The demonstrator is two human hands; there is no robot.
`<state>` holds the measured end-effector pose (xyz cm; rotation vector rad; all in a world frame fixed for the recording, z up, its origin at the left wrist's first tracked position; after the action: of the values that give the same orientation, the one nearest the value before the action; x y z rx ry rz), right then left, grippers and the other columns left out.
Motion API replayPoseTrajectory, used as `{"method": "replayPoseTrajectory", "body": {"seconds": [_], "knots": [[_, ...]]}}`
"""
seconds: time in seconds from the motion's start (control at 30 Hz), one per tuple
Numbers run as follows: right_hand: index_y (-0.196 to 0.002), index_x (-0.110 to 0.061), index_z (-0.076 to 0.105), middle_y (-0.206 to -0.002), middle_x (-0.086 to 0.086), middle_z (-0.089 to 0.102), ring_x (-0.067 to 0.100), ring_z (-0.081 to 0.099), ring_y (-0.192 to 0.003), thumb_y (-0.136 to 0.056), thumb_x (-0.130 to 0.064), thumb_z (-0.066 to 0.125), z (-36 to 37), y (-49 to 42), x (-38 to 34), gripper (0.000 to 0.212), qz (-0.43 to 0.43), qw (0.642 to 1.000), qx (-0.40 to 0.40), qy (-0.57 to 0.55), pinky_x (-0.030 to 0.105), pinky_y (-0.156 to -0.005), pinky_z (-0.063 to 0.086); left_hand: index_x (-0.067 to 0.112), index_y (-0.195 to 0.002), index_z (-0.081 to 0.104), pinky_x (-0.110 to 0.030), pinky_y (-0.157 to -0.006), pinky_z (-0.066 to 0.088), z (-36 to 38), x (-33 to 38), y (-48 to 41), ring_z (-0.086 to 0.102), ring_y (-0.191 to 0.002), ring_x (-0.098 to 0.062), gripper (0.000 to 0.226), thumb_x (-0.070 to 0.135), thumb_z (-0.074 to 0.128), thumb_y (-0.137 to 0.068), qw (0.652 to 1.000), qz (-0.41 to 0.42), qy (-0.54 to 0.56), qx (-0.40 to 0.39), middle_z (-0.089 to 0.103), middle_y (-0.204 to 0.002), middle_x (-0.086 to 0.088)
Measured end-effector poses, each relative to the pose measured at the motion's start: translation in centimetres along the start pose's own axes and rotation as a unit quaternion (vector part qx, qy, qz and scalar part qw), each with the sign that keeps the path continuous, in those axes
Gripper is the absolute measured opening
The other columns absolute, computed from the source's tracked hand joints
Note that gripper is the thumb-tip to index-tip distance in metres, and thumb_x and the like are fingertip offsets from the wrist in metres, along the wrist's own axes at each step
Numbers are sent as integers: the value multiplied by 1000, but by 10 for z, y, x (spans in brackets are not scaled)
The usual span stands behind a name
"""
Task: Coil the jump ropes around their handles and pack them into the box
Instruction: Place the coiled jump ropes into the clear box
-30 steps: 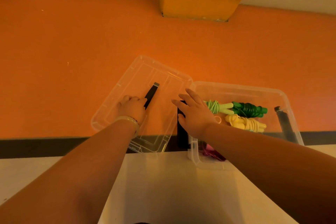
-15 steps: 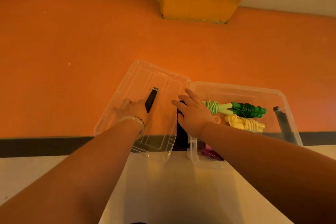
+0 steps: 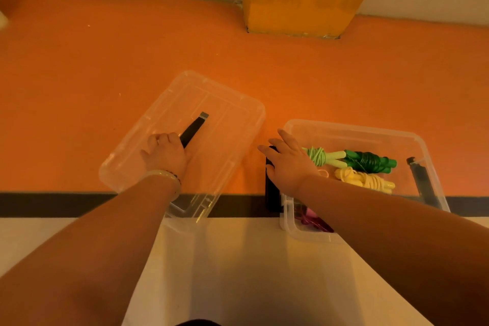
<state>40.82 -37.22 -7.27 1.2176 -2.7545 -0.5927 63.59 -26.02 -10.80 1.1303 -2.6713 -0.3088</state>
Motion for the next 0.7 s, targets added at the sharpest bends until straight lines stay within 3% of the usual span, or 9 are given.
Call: {"method": "replayPoseTrajectory", "body": {"seconds": [0.17,0.27,0.37,0.47,0.6,0.7], "knots": [[-153,-35,4,-162,-2,-3,21,-4,-148,-104,-39,26,-24,5,1,54,19,997,38,-68,38,-119,5,3,-129,43,-51,-99,35,-49,-12,4,26,-131,-34,41,31,39,-100,997,38,-16,65,43,-134,-20],[-153,-31,6,-162,5,5,27,7,-147,-103,-44,21,-53,9,7,55,35,982,159,-96,37,-118,6,5,-128,44,-49,-99,35,-73,2,10,27,-131,-33,40,33,40,-99,989,102,-69,86,44,-134,-18],[-153,-24,18,-158,13,21,35,21,-143,-94,-55,9,-83,12,21,67,25,965,248,-84,44,-117,13,5,-130,45,-53,-102,32,-93,35,20,27,-134,-33,42,32,44,-98,974,178,-93,102,45,-134,-17],[-152,-25,22,-156,13,26,38,23,-142,-90,-57,8,-104,24,41,71,12,967,255,-26,49,-115,20,3,-128,47,-58,-103,29,-110,78,34,26,-136,-33,41,30,46,-98,957,245,-105,114,46,-135,-17],[-142,-18,45,-143,18,47,41,43,-131,-93,-52,27,-116,44,72,62,-52,969,239,48,55,-104,38,4,-132,41,-57,-108,25,-120,141,56,18,-140,-30,41,31,41,-100,935,310,-134,103,39,-141,-15],[-134,-17,55,-135,16,55,39,52,-123,-90,-53,35,-111,59,99,60,-63,975,204,67,54,-97,43,6,-134,38,-59,-109,24,-113,193,75,14,-142,-29,42,31,39,-101,917,359,-147,88,35,-144,-13]]}}
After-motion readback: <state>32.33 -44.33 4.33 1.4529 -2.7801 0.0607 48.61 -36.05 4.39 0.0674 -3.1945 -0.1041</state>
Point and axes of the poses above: each hand's wrist, its own y-axis away from the middle knuckle, its own z-axis out of the palm, x = y × z, the point moved 2 cm from there along -y, towards the middle knuckle
